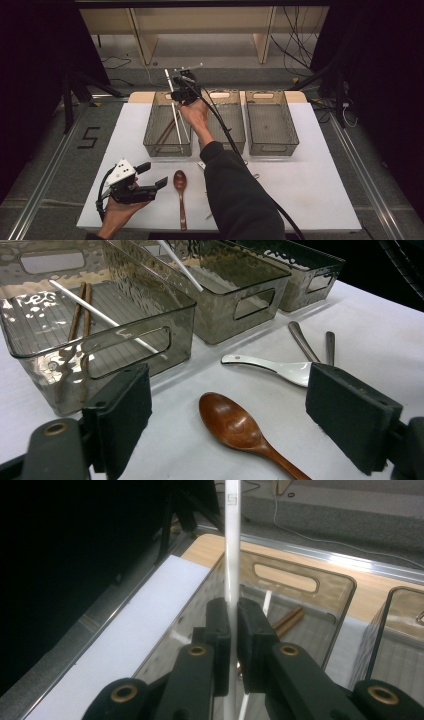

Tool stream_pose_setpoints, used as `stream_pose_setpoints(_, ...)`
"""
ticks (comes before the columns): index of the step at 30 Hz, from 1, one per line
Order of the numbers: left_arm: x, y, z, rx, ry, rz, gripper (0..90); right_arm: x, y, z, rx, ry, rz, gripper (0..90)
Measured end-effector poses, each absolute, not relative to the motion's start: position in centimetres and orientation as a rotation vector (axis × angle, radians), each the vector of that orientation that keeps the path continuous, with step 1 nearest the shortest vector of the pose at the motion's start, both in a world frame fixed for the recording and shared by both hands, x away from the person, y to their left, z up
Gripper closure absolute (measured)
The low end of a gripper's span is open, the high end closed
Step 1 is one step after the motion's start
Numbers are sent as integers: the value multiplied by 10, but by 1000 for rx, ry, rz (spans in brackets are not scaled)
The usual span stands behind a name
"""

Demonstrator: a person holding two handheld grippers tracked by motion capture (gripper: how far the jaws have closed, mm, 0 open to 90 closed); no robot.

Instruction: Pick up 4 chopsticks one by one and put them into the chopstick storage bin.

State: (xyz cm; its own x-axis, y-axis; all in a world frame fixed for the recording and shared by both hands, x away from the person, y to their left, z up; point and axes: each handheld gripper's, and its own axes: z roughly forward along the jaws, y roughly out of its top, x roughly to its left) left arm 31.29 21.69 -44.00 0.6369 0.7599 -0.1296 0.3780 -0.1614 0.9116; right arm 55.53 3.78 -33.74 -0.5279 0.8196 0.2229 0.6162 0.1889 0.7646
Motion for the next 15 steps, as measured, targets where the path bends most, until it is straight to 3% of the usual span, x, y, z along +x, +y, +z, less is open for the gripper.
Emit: stream_pose_setpoints(15, 313, 218, -440, 1770, 917, 440, 180, 561, 45, -348, 1395, 2205, 1235, 851)
